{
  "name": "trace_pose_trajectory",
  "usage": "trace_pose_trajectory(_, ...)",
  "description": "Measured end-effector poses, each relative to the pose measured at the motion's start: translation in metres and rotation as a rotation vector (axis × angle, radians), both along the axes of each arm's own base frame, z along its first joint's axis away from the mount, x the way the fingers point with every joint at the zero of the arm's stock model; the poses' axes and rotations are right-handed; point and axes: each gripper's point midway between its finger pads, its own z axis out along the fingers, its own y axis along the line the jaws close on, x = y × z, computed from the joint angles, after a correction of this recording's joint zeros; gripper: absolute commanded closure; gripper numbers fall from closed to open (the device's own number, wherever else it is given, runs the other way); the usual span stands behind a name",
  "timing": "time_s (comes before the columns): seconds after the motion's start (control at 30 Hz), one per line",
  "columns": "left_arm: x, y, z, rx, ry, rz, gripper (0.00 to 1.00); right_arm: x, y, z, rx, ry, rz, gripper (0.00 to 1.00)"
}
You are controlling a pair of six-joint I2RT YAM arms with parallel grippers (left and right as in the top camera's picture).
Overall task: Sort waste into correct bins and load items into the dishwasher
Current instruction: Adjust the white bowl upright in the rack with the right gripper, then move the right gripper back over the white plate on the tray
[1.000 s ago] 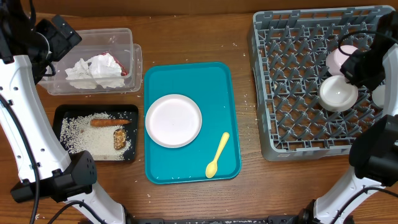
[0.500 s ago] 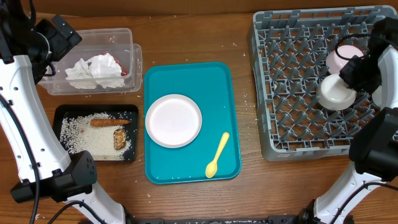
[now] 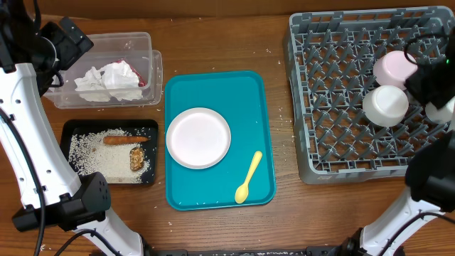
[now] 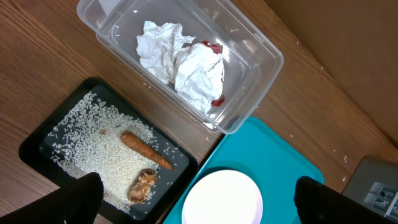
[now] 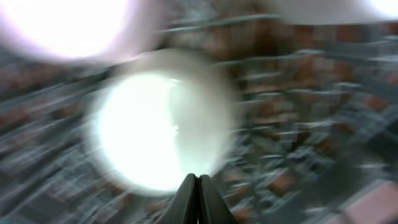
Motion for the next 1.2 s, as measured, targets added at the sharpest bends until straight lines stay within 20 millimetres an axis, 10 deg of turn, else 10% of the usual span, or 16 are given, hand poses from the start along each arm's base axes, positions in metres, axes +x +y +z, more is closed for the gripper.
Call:
trace_pose_trajectory(0.2,0.000,0.000,0.000,0.000,0.000,0.000,0.00,0.045,0.124,0.089,0.109,-0.327,0.356,0.25)
trace_pose_trajectory(0.4,0.000,0.000,0.000,0.000,0.000,0.000,0.00,0.055,0.274,0.113,0.132,-0.465,0.741,0.15)
trace_pose_trajectory(0.67,0.000,0.000,0.000,0.000,0.000,0.000,0.00,0.063,0.384,0.030,0.077,-0.375,0.970,0.17)
trace_pose_trajectory(0.93,0.000,0.000,0.000,0.000,0.000,0.000,0.00,0.021,0.426,-0.104,0.088,-0.028,1.065,0.35)
trace_pose_trajectory(1.2,0.000,0.000,0.000,0.000,0.000,0.000,0.00,-0.005,0.453,-0.118,0.085,0.022,1.138,0.39)
